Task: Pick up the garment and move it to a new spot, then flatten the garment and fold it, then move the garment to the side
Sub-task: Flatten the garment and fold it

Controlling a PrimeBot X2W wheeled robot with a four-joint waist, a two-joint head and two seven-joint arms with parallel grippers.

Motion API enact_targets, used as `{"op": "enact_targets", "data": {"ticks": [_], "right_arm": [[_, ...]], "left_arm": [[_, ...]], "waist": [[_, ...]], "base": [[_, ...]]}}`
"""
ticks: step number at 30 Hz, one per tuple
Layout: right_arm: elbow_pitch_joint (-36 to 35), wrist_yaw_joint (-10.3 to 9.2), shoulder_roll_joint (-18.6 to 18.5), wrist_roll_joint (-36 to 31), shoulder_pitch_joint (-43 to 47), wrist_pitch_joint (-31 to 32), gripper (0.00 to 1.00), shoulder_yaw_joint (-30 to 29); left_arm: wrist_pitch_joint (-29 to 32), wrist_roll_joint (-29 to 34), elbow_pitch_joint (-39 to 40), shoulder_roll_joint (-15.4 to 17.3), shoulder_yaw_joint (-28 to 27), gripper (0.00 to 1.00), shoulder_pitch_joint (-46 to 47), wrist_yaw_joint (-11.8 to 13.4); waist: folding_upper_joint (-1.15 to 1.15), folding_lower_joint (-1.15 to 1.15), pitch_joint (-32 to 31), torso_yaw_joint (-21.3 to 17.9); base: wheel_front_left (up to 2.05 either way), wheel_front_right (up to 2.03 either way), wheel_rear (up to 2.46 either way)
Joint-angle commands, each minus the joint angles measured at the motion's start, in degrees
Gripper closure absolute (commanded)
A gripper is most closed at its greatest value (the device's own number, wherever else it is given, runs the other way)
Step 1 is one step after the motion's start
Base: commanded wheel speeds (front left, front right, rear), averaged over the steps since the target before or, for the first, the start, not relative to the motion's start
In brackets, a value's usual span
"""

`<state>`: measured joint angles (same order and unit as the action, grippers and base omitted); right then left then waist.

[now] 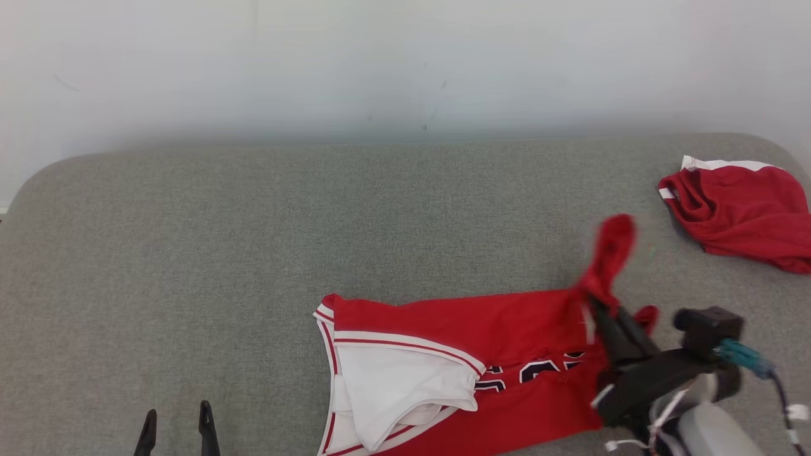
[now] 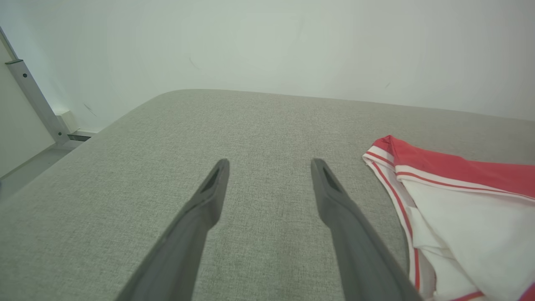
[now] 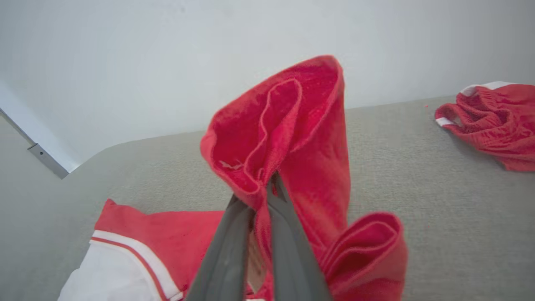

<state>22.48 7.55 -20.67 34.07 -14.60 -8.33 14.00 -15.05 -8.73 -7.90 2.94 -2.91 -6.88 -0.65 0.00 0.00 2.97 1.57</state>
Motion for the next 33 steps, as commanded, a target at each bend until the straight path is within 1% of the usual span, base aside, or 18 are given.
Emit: {"op": "enact_targets", "data": {"ticks": [1, 5, 10, 13, 17, 20, 21, 22, 25, 26, 28, 33], "right_arm": [[-3.34, -0.17, 2.10, -1.02, 0.89, 1.67, 1.00, 1.34], [-9.32, -0.17, 6.85, -2.89, 1.76, 5.79, 1.00, 4.98], [-10.61, -0.16, 11.74, -4.84, 0.74, 8.38, 1.00, 8.43], [-8.78, -0.16, 13.86, -5.55, -0.31, 9.30, 1.00, 10.52], [-4.44, -0.16, 15.72, -6.52, -2.32, 9.11, 1.00, 13.35], [-0.42, -0.17, 16.66, -7.24, -3.94, 8.26, 1.00, 15.10], [2.78, -0.17, 17.10, -7.00, -4.60, 7.86, 1.00, 15.72], [2.78, -0.17, 17.10, -7.00, -4.60, 7.86, 1.00, 15.72], [7.39, -0.16, 17.63, -7.79, -5.75, 6.20, 1.00, 16.27], [8.74, -0.16, 17.69, -8.18, -6.13, 5.39, 0.92, 16.37], [10.67, -0.16, 17.82, -7.68, -6.71, 3.71, 0.00, 16.98], [10.02, -0.17, 17.80, -5.32, -7.85, -1.47, 0.00, 18.98]], "left_arm": [[-0.15, 0.32, -0.09, -0.10, 0.12, 0.00, 0.04, 0.05], [-0.15, 0.26, -0.51, -0.10, 0.91, 0.00, 0.68, -0.18], [-0.15, -0.06, -1.49, -0.09, 2.28, 0.00, 1.81, -0.62], [-0.15, -0.41, -1.64, -0.09, 3.16, 0.00, 2.70, -0.44], [-0.15, -0.84, -2.14, -0.08, 4.54, 0.00, 3.70, -0.48], [-0.15, -1.28, -2.43, -0.09, 5.12, 0.00, 4.09, -0.17], [-0.15, -1.48, -2.57, -0.10, 5.59, 0.00, 4.44, -0.11], [-0.15, -1.48, -2.57, -0.10, 5.59, 0.00, 4.44, -0.11], [-0.15, -1.71, -2.84, -0.08, 5.95, 0.00, 4.67, 0.03], [-0.15, -1.74, -3.01, -0.09, 6.02, 0.00, 4.69, 0.06], [-0.15, -1.88, -3.11, -0.09, 5.85, 0.00, 4.67, 0.08], [-0.15, -1.69, -3.13, -0.09, 4.88, 0.00, 3.61, 0.09]], "waist": [[0.00, 0.00, -0.11, 0.08], [0.00, 0.00, -0.32, 0.65], [0.00, 0.00, -0.28, 2.46], [0.00, 0.00, 0.03, 3.87], [0.00, 0.00, 0.59, 6.04], [0.00, 0.00, 0.86, 7.39], [0.00, 0.00, 0.96, 8.19], [0.00, 0.00, 0.96, 8.19], [0.00, 0.00, 1.00, 9.04], [0.00, 0.00, 0.98, 9.22], [0.00, 0.00, 0.89, 9.39], [0.00, 0.00, 0.18, 8.68]], "base": [[0.00, 0.00, 0.00], [0.00, 0.00, 0.00], [0.00, 0.00, 0.00], [0.00, 0.00, 0.00], [0.00, 0.00, 0.00], [0.00, 0.00, 0.00], [0.00, 0.00, 0.00], [0.00, 0.00, 0.00], [0.00, 0.00, 0.00], [0.00, 0.00, 0.00], [0.00, 0.00, 0.00], [0.00, 0.00, 0.00]]}}
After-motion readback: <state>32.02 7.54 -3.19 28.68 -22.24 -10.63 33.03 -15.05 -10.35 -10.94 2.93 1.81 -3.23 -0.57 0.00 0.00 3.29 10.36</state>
